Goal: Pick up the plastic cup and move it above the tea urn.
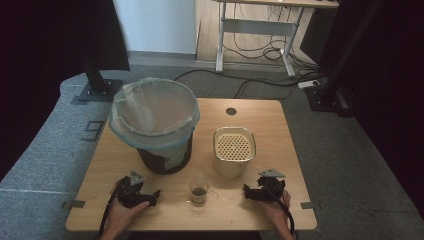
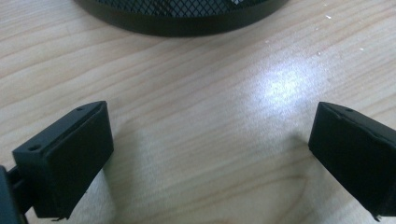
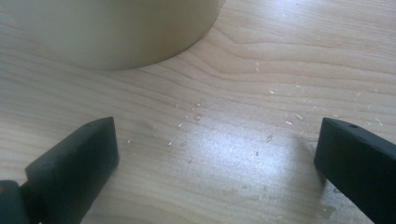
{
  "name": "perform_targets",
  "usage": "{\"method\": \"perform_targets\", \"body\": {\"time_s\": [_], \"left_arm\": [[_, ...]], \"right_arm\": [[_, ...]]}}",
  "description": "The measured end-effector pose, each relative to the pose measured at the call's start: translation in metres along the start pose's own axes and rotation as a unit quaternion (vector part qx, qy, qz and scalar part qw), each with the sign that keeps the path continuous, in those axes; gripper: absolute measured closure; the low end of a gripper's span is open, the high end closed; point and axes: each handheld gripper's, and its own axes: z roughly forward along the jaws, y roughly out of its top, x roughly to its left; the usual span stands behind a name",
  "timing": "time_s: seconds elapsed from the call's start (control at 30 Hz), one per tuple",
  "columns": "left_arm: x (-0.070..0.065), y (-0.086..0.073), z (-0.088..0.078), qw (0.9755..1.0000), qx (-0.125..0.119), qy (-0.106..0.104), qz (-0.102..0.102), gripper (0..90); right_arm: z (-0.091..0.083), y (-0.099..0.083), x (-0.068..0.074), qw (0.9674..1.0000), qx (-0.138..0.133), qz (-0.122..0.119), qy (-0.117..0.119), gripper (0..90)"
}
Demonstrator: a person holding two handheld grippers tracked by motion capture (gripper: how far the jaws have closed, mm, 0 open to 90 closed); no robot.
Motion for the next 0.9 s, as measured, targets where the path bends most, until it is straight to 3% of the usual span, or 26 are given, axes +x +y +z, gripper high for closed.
{"method": "perform_targets", "body": {"time_s": [0.07, 0.17, 0.2, 0.27, 0.33, 0.37, 0.4, 0.47, 0.5, 0.6, 0.73, 0.77, 0.8, 0.83, 0.87, 0.9], "left_arm": [[0.001, -0.001, -0.001, 1.0000, 0.000, -0.002, 0.001, 0.0], [0.004, -0.002, -0.002, 1.0000, -0.004, -0.004, -0.005, 0.3], [0.004, -0.002, -0.003, 0.9999, -0.006, -0.004, -0.008, 1.1], [0.005, -0.002, -0.004, 0.9999, -0.006, -0.007, -0.010, 2.1], [0.005, -0.002, -0.004, 0.9999, -0.006, -0.009, -0.011, 2.4], [0.004, -0.002, -0.006, 0.9999, -0.008, -0.007, -0.012, 3.0], [0.004, -0.002, -0.006, 0.9999, -0.008, -0.007, -0.012, 3.6], [0.004, -0.003, -0.008, 0.9999, -0.009, -0.005, -0.010, 4.4], [0.003, -0.003, -0.009, 0.9999, -0.011, -0.005, -0.010, 5.0], [0.003, -0.004, -0.010, 0.9999, -0.011, -0.008, -0.006, 6.0], [0.002, -0.005, -0.008, 0.9999, -0.008, -0.012, -0.003, 6.6], [0.001, -0.004, -0.007, 0.9999, -0.008, -0.013, -0.003, 6.6], [0.001, -0.004, -0.007, 0.9999, -0.008, -0.013, -0.003, 6.8], [0.000, -0.004, -0.007, 0.9998, -0.008, -0.016, -0.004, 6.9], [0.000, -0.004, -0.007, 0.9998, -0.008, -0.016, -0.004, 6.9], [-0.001, -0.005, -0.008, 0.9998, -0.008, -0.018, -0.004, 6.9]], "right_arm": [[-0.002, -0.001, 0.001, 0.9999, -0.010, -0.001, 0.002, 1.2], [-0.013, -0.001, 0.004, 0.9987, -0.047, -0.001, 0.019, 3.9], [-0.021, -0.002, 0.010, 0.9965, -0.072, -0.009, 0.043, 6.0], [-0.029, -0.003, 0.018, 0.9934, -0.092, -0.018, 0.066, 7.8], [-0.032, -0.003, 0.023, 0.9917, -0.101, -0.021, 0.077, 8.4], [-0.037, -0.004, 0.033, 0.9881, -0.119, -0.031, 0.092, 10.3], [-0.037, -0.004, 0.033, 0.9881, -0.119, -0.031, 0.092, 10.3], [-0.040, -0.003, 0.043, 0.9847, -0.129, -0.040, 0.110, 12.0], [-0.040, -0.002, 0.053, 0.9837, -0.132, -0.060, 0.107, 12.8], [-0.038, -0.003, 0.059, 0.9839, -0.129, -0.069, 0.103, 13.0], [-0.033, -0.001, 0.063, 0.9829, -0.120, -0.066, 0.123, 13.0], [-0.033, 0.000, 0.067, 0.9806, -0.122, -0.068, 0.137, 13.0], [-0.033, 0.000, 0.067, 0.9806, -0.122, -0.068, 0.137, 13.0], [-0.033, 0.000, 0.071, 0.9780, -0.125, -0.064, 0.154, 13.1], [-0.033, 0.000, 0.071, 0.9780, -0.125, -0.064, 0.154, 13.1], [-0.033, 0.001, 0.077, 0.9749, -0.129, -0.065, 0.169, 13.2]]}}
